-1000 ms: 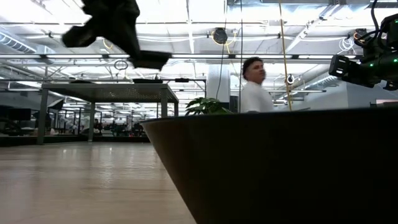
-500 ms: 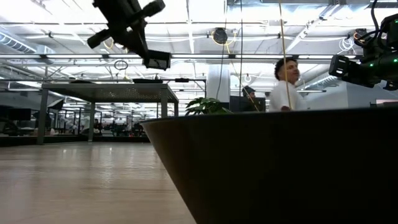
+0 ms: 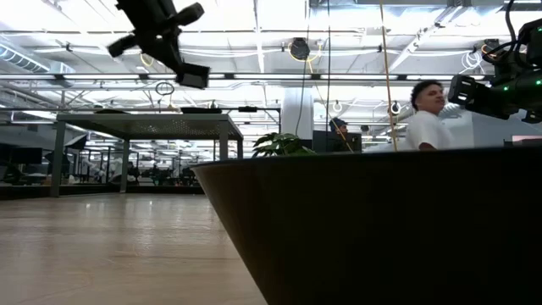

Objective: Pick & Place Mini shaped plates
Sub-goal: Stack the black square plate on top of the other black square plate on the shelf

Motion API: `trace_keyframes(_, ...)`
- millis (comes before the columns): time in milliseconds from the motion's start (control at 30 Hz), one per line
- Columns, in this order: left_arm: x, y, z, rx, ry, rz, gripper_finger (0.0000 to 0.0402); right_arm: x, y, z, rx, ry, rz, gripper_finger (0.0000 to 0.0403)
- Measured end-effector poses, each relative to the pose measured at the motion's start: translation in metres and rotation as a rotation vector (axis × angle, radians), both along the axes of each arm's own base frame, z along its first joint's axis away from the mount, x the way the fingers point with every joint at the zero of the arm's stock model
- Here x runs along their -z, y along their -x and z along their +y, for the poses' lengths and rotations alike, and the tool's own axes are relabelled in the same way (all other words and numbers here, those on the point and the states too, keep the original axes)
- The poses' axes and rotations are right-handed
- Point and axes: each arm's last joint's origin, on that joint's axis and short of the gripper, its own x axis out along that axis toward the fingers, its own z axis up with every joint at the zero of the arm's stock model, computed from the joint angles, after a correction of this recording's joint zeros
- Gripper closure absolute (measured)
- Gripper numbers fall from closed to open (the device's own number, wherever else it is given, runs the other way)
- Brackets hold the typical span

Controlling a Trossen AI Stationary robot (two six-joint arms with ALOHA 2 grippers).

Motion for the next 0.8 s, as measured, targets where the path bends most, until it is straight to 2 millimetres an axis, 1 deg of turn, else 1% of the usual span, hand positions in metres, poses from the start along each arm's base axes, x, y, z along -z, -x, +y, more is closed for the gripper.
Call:
trace_keyframes(100,-0.005,0.016,0.003,-0.028,0.000,0.021,0.0390,0.000,0.000,0.000,0.000,0.000,0.000,0.0303)
trace_keyframes(200,-0.006,0.027,0.006,-0.077,0.015,0.038,0.0397,0.000,0.000,0.000,0.000,0.001,0.000,0.0303)
trace_keyframes(367,-0.005,0.038,0.010,-0.185,-0.004,0.065,0.0390,0.000,0.000,0.000,0.000,-0.001,0.000,0.0303)
trace_keyframes(567,-0.005,0.048,0.013,-0.332,-0.057,0.057,0.0395,0.000,0.000,0.000,0.000,-0.001,0.000,0.0303)
trace_keyframes(633,-0.001,0.049,0.014,-0.381,-0.071,0.046,0.0390,0.000,0.000,0.000,0.000,-0.001,0.000,0.0303)
trace_keyframes(800,0.022,0.048,0.018,-0.483,-0.057,-0.002,0.0396,0.000,0.000,0.000,0.000,-0.001,0.000,0.0303)
